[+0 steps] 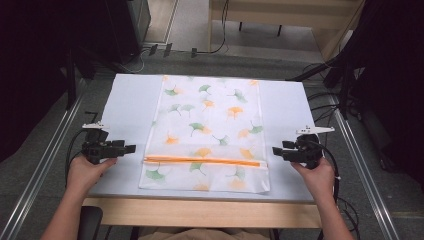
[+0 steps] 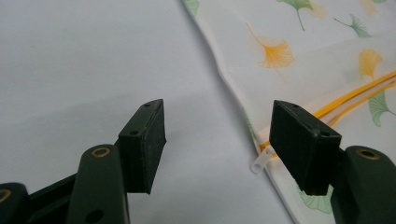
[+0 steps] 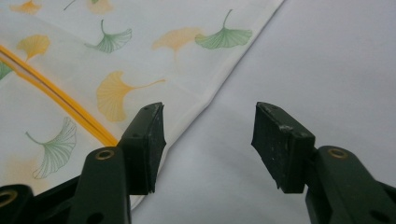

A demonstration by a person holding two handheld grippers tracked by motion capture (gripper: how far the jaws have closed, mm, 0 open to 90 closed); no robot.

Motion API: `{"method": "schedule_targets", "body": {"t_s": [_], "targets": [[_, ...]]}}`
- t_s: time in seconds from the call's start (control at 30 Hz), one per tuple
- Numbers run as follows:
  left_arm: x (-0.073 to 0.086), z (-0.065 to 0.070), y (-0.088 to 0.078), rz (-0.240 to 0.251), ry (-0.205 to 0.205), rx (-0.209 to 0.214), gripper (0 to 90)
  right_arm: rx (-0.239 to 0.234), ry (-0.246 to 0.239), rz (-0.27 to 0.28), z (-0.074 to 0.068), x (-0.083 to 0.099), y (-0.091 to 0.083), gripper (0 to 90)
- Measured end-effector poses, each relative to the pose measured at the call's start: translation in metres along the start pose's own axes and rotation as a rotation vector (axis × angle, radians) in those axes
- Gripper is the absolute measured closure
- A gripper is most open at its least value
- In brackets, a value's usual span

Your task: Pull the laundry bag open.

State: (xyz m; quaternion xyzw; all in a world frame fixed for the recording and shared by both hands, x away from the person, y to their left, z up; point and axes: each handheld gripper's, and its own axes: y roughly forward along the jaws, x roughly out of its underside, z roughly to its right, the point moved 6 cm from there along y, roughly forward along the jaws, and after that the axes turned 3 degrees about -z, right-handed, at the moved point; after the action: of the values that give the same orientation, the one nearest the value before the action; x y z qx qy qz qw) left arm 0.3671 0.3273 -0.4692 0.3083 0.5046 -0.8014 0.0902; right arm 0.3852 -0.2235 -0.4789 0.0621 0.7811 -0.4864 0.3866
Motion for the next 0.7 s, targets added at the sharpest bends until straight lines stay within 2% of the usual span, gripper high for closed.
{"method": "schedule_targets", "body": {"t_s": [0.23, 0.37, 0.6, 0.67, 0.7], "targets": [[-0.001, -0.009, -0.001, 0.018, -0.011, -0.029, 35.0, 0.009, 0.031, 0.041, 0.012, 0.001, -0.004, 41.4], [-0.003, -0.014, 0.000, 0.030, -0.018, -0.045, 33.4, 0.022, 0.037, 0.083, 0.018, 0.000, -0.005, 35.0], [-0.005, -0.019, 0.004, 0.036, -0.021, -0.072, 30.6, 0.076, 0.037, 0.098, 0.029, 0.002, 0.002, 27.6], [-0.006, -0.020, 0.006, 0.037, -0.015, -0.078, 29.8, 0.048, 0.031, 0.092, 0.030, 0.004, 0.003, 22.1], [-0.006, -0.020, 0.007, 0.038, -0.013, -0.084, 29.3, 0.047, 0.024, 0.092, 0.031, 0.004, 0.004, 22.2]]}}
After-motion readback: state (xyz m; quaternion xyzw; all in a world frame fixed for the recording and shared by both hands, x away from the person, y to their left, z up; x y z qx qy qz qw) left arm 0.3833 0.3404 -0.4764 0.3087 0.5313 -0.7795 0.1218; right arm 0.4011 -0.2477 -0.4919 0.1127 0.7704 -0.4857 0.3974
